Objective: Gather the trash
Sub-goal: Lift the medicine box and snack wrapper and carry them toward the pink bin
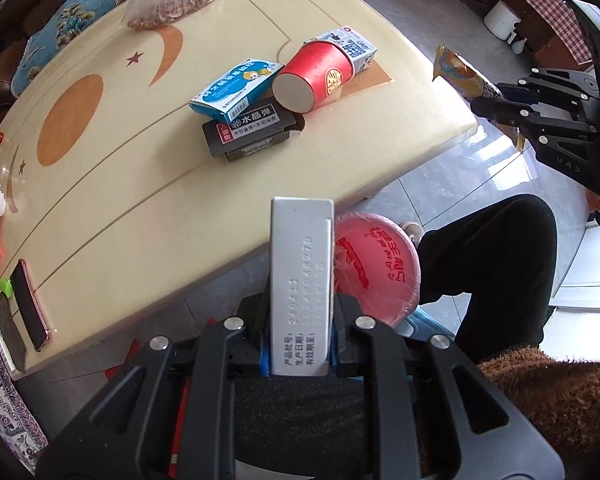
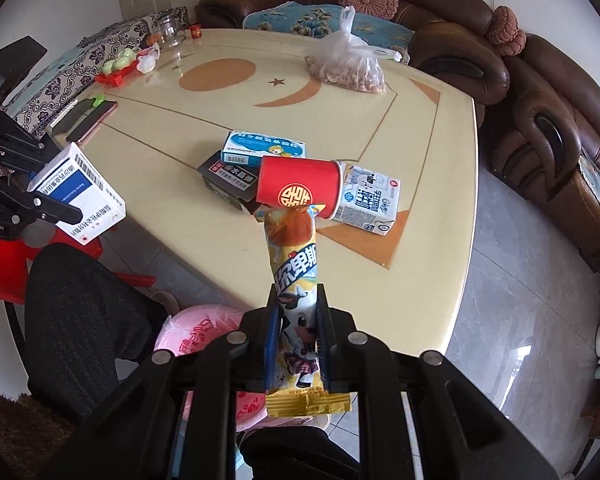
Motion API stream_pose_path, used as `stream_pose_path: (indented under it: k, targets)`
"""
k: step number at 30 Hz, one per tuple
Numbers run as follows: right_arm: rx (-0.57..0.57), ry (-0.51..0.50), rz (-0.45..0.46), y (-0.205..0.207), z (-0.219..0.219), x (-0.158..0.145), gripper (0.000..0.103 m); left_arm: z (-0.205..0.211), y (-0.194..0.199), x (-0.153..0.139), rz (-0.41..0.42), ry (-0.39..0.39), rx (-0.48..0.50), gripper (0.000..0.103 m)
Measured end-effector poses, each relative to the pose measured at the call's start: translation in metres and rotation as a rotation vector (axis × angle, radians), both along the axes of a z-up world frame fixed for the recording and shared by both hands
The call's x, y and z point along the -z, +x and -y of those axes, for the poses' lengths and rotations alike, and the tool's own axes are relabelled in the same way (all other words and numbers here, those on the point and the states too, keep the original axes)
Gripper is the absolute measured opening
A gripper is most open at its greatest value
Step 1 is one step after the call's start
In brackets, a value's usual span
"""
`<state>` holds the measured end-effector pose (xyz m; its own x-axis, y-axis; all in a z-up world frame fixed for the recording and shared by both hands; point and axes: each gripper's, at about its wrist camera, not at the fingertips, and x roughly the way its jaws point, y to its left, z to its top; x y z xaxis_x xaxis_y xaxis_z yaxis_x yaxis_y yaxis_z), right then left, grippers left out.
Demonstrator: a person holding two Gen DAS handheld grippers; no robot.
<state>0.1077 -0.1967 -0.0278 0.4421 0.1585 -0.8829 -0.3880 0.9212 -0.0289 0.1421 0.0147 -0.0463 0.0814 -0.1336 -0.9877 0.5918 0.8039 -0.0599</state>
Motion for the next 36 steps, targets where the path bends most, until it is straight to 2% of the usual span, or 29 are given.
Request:
stream_pose_path:
  k: [8,14,26,36]
  targets:
    - [-0.04,-0.027,0.029,-0.036,-0.024,-0.018,0.016,-0.001,-0.035,0.0,0.004,-0.005,0.03,0.021]
    - [-0.063,-0.037,0.027,-0.06,-0.033,-0.019,0.016,-0.001,-0.054,-0.001,0.012,-0.007,0.039,0.021]
    - [-0.094,-0.041,-0.006,-0.097,-0.048,-0.005,0.016,0.011,-0.081,0.025,-0.022,-0.012,0.078,0.021]
    - [-0.118,-0.03,-0.039,-0.108,-0.064,0.024,0.016,0.018,-0.089,0.05,-0.067,-0.028,0.092,0.02]
